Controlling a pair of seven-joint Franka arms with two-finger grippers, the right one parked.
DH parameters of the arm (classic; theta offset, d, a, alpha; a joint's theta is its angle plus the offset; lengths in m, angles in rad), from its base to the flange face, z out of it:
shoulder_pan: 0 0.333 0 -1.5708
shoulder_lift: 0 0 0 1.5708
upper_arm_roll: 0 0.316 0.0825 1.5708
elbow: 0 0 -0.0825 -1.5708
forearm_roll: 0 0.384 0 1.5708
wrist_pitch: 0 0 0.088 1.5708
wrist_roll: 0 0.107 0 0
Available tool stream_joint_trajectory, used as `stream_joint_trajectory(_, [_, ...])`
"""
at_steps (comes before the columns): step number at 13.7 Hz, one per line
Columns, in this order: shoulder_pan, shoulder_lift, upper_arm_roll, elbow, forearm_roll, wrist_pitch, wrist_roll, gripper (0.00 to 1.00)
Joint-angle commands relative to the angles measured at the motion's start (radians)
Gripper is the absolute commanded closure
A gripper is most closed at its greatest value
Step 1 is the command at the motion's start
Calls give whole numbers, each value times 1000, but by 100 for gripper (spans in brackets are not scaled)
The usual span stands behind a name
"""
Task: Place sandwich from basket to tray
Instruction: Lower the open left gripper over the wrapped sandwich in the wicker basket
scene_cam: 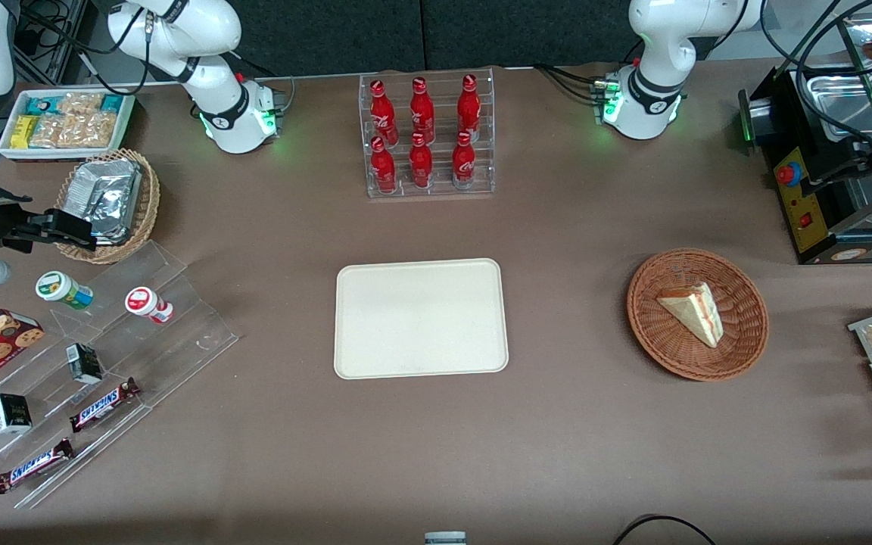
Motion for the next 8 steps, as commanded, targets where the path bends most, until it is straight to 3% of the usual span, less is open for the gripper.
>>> stream_joint_trajectory(1, [4, 8, -1, 11, -10, 2, -11, 0])
stream_joint_trajectory(5, [6, 54, 2, -2, 7, 5, -26, 0])
stream_joint_trajectory(8, [26, 97, 8, -44, 7, 57, -147, 0])
